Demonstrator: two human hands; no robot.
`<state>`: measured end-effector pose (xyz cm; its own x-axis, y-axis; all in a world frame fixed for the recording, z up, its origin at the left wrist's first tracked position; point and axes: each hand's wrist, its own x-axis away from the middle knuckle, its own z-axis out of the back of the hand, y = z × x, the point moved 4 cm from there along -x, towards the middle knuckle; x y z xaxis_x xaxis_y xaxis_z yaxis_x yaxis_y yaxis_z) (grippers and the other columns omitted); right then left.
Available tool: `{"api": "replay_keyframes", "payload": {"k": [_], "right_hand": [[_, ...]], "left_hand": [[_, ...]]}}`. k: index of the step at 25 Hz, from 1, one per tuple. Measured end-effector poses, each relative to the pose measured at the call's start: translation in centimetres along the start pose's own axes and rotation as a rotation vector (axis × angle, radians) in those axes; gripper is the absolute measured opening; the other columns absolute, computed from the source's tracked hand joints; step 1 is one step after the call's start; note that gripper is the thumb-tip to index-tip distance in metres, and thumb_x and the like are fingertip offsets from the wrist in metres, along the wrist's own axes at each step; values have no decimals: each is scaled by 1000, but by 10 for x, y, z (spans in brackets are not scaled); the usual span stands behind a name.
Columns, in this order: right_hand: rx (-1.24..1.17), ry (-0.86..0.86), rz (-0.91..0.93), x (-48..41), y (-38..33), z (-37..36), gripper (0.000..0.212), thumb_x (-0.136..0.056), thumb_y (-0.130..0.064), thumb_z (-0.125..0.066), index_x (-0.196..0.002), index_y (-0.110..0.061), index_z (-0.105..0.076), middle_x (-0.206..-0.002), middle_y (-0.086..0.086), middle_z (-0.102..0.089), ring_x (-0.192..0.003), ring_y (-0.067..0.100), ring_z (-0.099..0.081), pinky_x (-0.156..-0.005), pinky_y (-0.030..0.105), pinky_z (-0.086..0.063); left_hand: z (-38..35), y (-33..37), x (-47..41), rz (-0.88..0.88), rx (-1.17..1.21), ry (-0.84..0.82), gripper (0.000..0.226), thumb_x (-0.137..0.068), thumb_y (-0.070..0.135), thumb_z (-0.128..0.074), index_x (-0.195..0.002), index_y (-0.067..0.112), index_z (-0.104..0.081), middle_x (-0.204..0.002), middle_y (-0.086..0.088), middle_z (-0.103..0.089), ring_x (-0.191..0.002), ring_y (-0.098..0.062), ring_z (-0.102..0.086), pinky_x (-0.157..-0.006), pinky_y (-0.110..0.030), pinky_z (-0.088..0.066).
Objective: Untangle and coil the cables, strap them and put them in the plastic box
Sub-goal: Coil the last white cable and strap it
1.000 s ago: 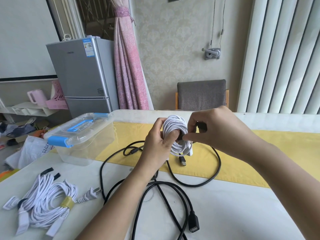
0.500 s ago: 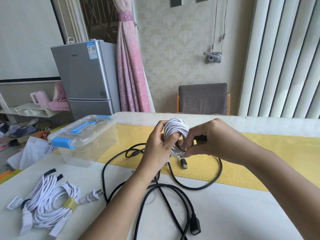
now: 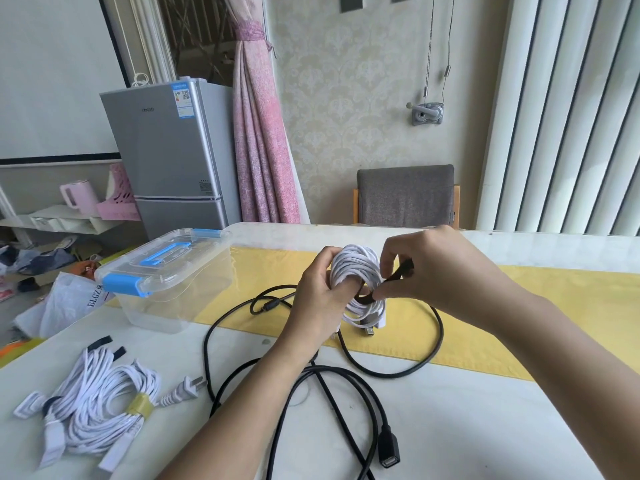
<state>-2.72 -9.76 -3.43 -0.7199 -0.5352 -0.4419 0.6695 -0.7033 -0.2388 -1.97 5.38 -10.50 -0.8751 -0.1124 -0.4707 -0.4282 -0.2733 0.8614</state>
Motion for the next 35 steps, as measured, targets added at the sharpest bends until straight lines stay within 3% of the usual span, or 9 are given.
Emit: {"api": "replay_keyframes", "payload": {"k": [4,11,15,19,23,27,29,32,35], "right_hand": [[80,-21,-35,1,-2,0,33,-64,-52,-78,-76,-26,-61,-60,-9,-52,-57,7,-46,-54,29,-37],[63,50,-75,1,-12,-11,26,-74,-43,-73,-73,-27,-53,-70,-8,-59,-69,16,-53,-60,30,-41],[165,111,-50,2,-21,-16,21,-83,-39,-63,-79,-26,-47,-83,-6,-62,-75,20,-56,-63,31,-40],[192,278,0,5,-26,-26,25,-80,-31,-68,-79,-17,-47,-76,-1,-58,-61,29,-56,-50,32,-41],[141,377,-40,6,-21,-24,37,-76,-25,-71,-85,-15,-37,-79,1,-50,-49,29,-40,-40,32,-33],[85,445,-52,7,-12,-26,51,-70,-31,-76,-86,-18,-29,-75,-3,-38,-41,7,-18,-38,21,-12],[79,425,-24,6,-10,-31,54,-70,-33,-78,-86,-18,-28,-73,-4,-38,-41,5,-17,-37,21,-12],[-17,294,40,4,-6,-34,48,-74,-35,-75,-87,-22,-30,-79,-9,-43,-50,15,-33,-43,28,-28],[-517,96,23,-1,-3,-26,32,-84,-42,-65,-89,-19,-43,-78,-17,-53,-53,6,-40,-49,16,-30]], "left_hand": [[1,0,0,11,-14,40,21,-70,21,-56,-89,13,-60,-79,-2,-66,-72,-13,-57,-71,-35,-48],[0,1,2,25,14,62,19,-75,21,-48,-89,15,-59,-73,8,-62,-67,-7,-53,-64,-21,-44],[-3,0,2,50,48,82,16,-76,20,-47,-89,18,-57,-72,10,-60,-67,-7,-52,-66,-25,-44],[-3,4,3,17,92,77,21,-74,19,-46,-89,26,-58,-76,10,-64,-72,-9,-57,-69,-28,-48],[-8,12,7,-54,144,38,19,-79,16,-48,-93,23,-59,-80,9,-64,-77,-8,-58,-74,-27,-48],[-12,12,9,-95,171,54,18,-82,15,-52,-99,15,-58,-89,4,-67,-85,-10,-62,-78,-24,-49],[-11,12,10,-81,183,75,20,-82,11,-52,-102,14,-59,-95,-1,-68,-91,-12,-64,-80,-25,-51],[-9,15,11,-52,227,110,23,-87,-5,-48,-104,9,-56,-93,-1,-66,-79,-1,-63,-64,-13,-48],[-1,11,7,-45,247,181,25,-83,0,-51,-102,16,-57,-92,0,-66,-82,-6,-64,-70,-23,-51]]}}
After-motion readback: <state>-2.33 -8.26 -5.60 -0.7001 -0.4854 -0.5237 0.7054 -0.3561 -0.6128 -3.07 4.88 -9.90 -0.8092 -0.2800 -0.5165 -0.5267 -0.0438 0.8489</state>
